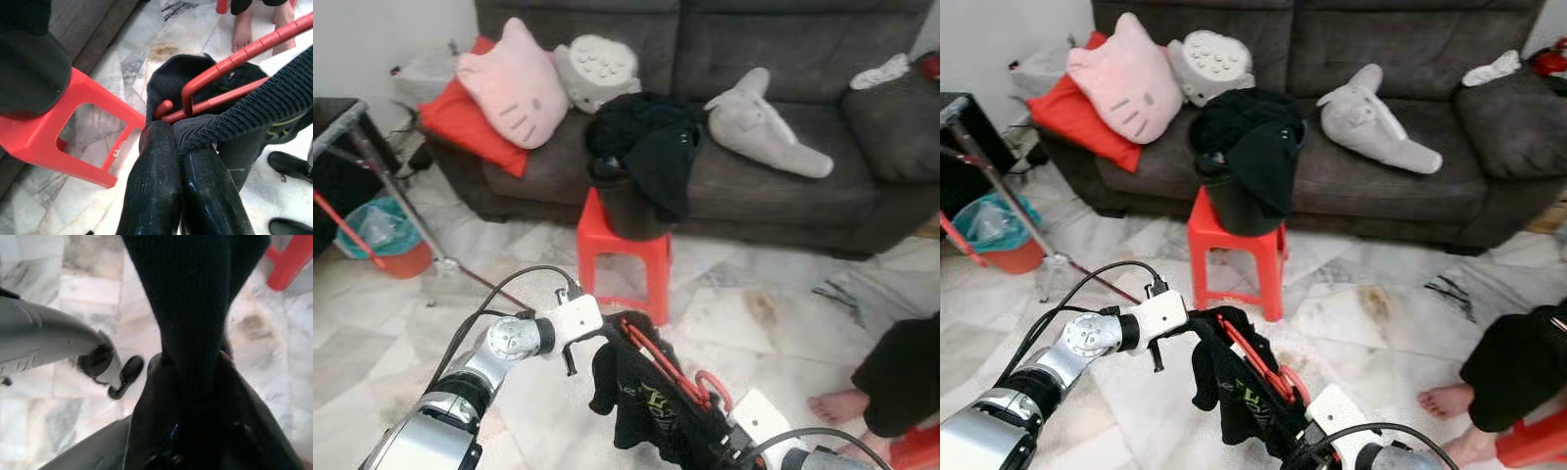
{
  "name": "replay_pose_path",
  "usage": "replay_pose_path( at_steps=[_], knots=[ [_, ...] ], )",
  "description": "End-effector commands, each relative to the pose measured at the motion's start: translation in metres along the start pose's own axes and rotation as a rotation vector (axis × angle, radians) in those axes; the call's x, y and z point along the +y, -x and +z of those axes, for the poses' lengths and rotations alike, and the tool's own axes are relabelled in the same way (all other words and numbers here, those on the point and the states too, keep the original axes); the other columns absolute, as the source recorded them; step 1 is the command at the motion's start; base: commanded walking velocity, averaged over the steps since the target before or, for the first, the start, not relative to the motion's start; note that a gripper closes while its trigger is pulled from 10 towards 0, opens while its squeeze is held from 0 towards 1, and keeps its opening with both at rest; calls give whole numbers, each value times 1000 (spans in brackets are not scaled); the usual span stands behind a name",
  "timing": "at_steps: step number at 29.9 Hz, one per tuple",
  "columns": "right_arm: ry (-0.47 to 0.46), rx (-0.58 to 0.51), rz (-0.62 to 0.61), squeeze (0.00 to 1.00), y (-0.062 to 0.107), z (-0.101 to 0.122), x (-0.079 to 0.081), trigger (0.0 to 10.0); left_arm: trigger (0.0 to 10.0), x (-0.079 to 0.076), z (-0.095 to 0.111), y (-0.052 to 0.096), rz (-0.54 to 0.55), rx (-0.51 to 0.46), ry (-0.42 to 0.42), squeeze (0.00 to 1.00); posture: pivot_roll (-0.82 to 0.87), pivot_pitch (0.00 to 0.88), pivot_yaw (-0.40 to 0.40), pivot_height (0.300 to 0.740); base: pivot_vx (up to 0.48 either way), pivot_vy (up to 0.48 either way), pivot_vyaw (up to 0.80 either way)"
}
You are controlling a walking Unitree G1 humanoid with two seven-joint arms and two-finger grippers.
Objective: Hang hanger
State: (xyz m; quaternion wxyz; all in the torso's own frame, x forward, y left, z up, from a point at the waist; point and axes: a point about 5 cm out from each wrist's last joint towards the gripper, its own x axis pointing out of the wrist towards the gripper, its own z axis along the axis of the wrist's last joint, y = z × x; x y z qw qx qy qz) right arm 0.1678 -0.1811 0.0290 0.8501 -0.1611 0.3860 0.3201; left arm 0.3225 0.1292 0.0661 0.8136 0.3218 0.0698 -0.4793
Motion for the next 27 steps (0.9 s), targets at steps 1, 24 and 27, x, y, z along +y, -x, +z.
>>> replay_pose_path(
  at_steps=[1,24,27],
  knots=[
    [-18,40,-28,0,2,-10,-3,10000,10000,9,1,6,27,3,-26,0,-49,64,57,740,0,0,0],
    [4,111,-89,0,1,-21,-17,10000,10000,1,-37,21,-33,315,-77,0,-44,70,59,740,0,0,0],
    [5,115,-50,0,2,-22,-13,10000,10000,4,-39,22,-10,340,-96,0,-43,70,58,740,0,0,0]
  ],
)
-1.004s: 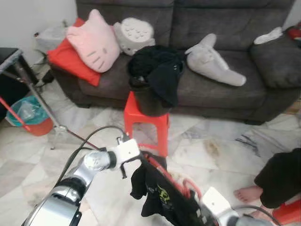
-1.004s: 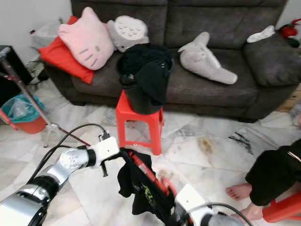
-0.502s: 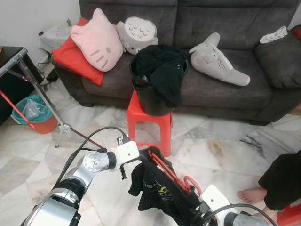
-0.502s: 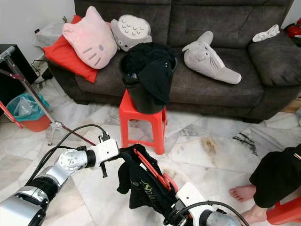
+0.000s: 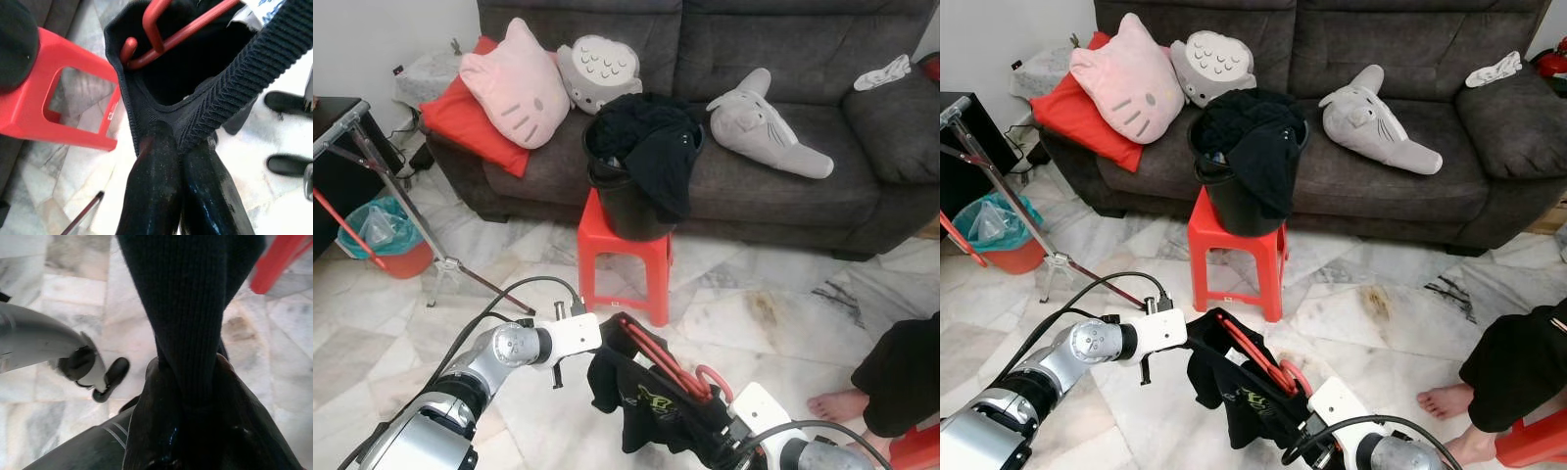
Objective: Hang hanger
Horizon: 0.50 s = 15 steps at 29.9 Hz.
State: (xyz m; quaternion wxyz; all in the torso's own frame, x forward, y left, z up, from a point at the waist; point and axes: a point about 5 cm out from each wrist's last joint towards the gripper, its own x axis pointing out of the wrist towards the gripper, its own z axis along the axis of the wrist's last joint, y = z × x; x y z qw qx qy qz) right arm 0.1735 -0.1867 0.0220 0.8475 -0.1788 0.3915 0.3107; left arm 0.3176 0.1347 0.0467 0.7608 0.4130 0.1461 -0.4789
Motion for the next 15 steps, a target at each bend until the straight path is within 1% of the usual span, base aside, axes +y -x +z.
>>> replay_pose_path(
  at_steps=[1,5,6,7,9,12,13,14,15],
  knots=[
    [-20,95,5,0,8,-19,-2,10000,10000,13,-26,20,92,122,23,0,-43,70,58,740,0,0,0],
    [-40,129,84,0,11,-23,9,10000,10000,26,-18,19,200,90,16,0,-43,70,58,740,0,0,0],
    [-41,148,115,0,11,-28,15,10000,10000,33,-12,19,256,59,7,0,-43,70,58,740,0,0,0],
    [-41,148,115,0,11,-28,15,10000,10000,33,-12,19,256,59,7,0,-43,70,58,740,0,0,0],
    [-55,166,170,0,10,-34,27,10000,10000,44,-2,20,337,-1,27,0,-48,70,57,740,0,0,0],
    [-76,178,200,0,8,-37,34,10000,10000,50,5,21,375,-50,37,0,-49,68,57,740,0,0,0],
    [-87,186,208,0,7,-39,37,10000,10000,53,9,22,398,-80,46,0,-48,67,56,740,0,0,0],
    [-87,186,208,0,7,-39,37,10000,10000,53,9,22,398,-80,46,0,-48,67,56,740,0,0,0],
    [-104,200,222,0,6,-42,41,10000,10000,56,12,24,426,-111,53,0,-47,67,56,740,0,0,0]
  ],
)
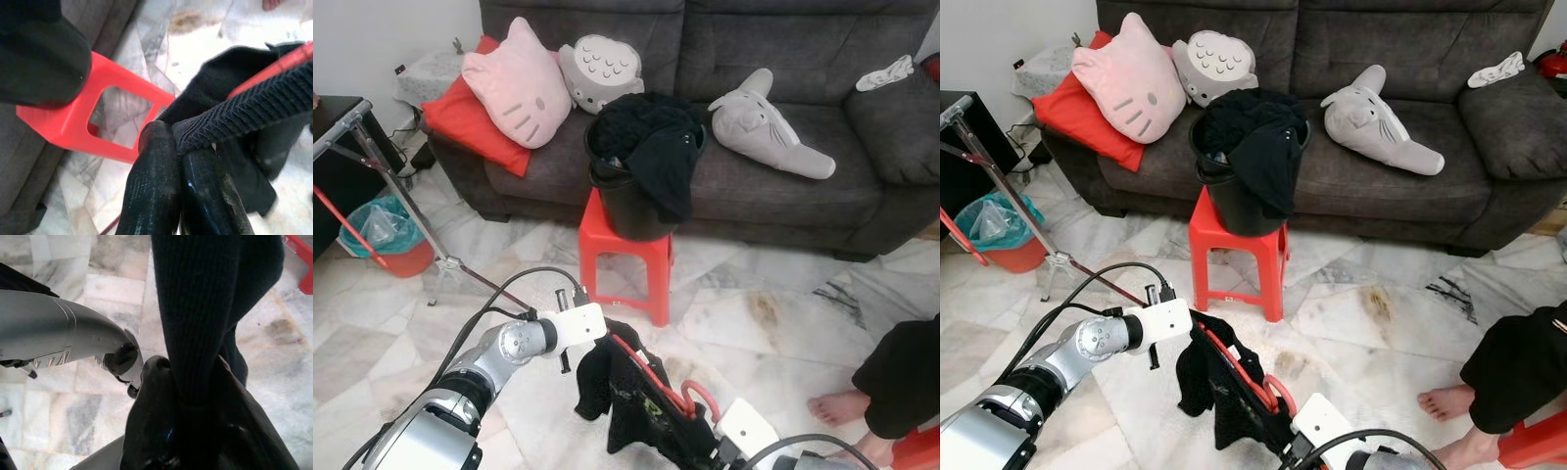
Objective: Hang hanger
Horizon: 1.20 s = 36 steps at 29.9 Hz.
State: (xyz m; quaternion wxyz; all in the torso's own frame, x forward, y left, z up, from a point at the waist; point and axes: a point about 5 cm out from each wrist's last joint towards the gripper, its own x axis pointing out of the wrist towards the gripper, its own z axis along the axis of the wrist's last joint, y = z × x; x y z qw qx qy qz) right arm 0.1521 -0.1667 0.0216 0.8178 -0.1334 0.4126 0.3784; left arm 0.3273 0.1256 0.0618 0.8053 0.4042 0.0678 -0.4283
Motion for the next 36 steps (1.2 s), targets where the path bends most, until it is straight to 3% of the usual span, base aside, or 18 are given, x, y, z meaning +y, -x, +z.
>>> replay_pose_path(
  at_steps=[1,7,16,22,24,29,30,32,36],
  knots=[
    [-102,198,63,0,0,-43,13,10000,10000,50,2,17,271,-20,48,0,-43,68,55,740,0,0,0],
    [-155,265,66,0,-2,-59,21,10000,10000,54,3,18,291,-28,40,0,-44,68,55,740,0,0,0],
    [-127,433,27,0,-6,-90,19,10000,10000,50,1,17,256,-16,37,0,-46,71,55,740,0,0,0],
    [-82,350,73,0,-15,-83,24,10000,10000,46,1,16,230,-15,31,0,-44,72,56,740,0,0,0],
    [-1,273,169,0,-22,-65,36,10000,10000,44,0,16,216,-11,33,0,-43,73,57,740,0,0,0],
    [54,243,240,0,-33,-53,47,10000,10000,42,0,14,207,-8,30,0,-45,73,56,740,0,0,0],
    [78,226,275,0,-42,-49,55,10000,10000,40,1,13,193,-15,34,0,-48,73,55,740,0,0,0],
    [80,204,296,0,-47,-51,59,10000,10000,37,2,11,174,-24,38,0,-48,72,54,740,0,0,0],
    [80,228,229,0,-53,-66,52,10000,10000,30,4,9,126,-48,52,0,-46,73,54,740,0,0,0]
  ],
)
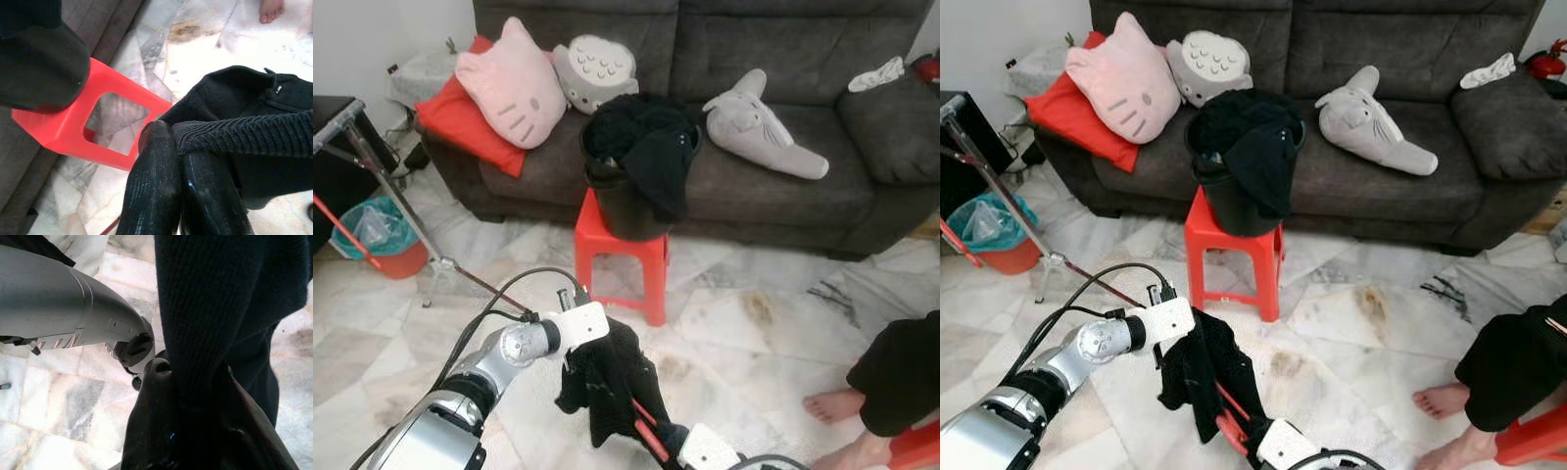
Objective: Hang hanger
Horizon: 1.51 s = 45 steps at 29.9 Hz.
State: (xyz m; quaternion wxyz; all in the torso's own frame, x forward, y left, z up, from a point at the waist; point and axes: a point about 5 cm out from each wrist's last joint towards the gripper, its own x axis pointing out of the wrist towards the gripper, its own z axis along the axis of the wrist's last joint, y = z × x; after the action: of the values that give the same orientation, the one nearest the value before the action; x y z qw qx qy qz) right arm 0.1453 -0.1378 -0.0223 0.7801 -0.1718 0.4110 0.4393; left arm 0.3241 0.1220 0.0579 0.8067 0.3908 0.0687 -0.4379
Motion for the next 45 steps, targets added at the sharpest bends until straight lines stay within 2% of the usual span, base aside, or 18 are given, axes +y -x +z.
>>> replay_pose_path(
  at_steps=[1,2,3,5,6,8,10,14,19,24,28,31,44,45],
  knots=[
    [-49,175,145,0,-12,-45,36,10000,10000,36,4,12,142,-32,29,0,-46,73,54,740,0,0,0],
    [3,201,56,0,-18,-50,24,10000,10000,31,5,11,99,-50,46,0,-47,73,54,740,0,0,0],
    [5,227,-28,0,-24,-58,13,10000,10000,27,5,10,64,-64,60,0,-45,74,53,740,0,0,0],
    [2,255,-114,0,-30,-66,4,10000,10000,23,6,10,26,-79,74,0,-45,74,53,740,0,0,0],
    [5,258,-171,0,-26,-73,-7,10000,10000,18,7,10,-20,-92,72,0,-42,75,52,740,0,0,0],
    [0,256,-184,0,-24,-75,-10,10000,10000,17,7,10,-34,-94,68,0,-41,75,52,740,0,0,0],
    [-10,198,-156,0,-18,-69,-18,10000,10000,13,3,10,-65,-70,58,0,-40,75,51,740,0,0,0],
    [-13,157,-102,0,-19,-64,-17,10000,10000,14,2,11,-58,-62,57,0,-39,74,52,740,0,0,0],
    [13,188,-45,0,-21,-67,-10,10000,10000,20,4,11,6,-59,43,0,-41,74,53,740,0,0,0],
    [21,172,13,0,-17,-61,-3,10000,10000,21,4,11,24,-74,87,0,-42,73,54,740,0,0,0],
    [42,167,-76,0,-14,-54,-13,10000,10000,15,2,10,36,-90,152,0,-40,71,55,740,0,0,0],
    [36,138,-95,0,-13,-45,-17,10000,10000,13,1,10,37,-89,161,0,-40,71,55,740,0,0,0],
    [35,130,-65,0,0,-33,-13,10000,10000,12,2,9,17,-95,157,0,-41,69,55,740,0,0,0],
    [33,131,-62,0,2,-31,-13,10000,10000,13,3,9,19,-98,161,667,-41,69,55,740,0,0,0]
  ],
)
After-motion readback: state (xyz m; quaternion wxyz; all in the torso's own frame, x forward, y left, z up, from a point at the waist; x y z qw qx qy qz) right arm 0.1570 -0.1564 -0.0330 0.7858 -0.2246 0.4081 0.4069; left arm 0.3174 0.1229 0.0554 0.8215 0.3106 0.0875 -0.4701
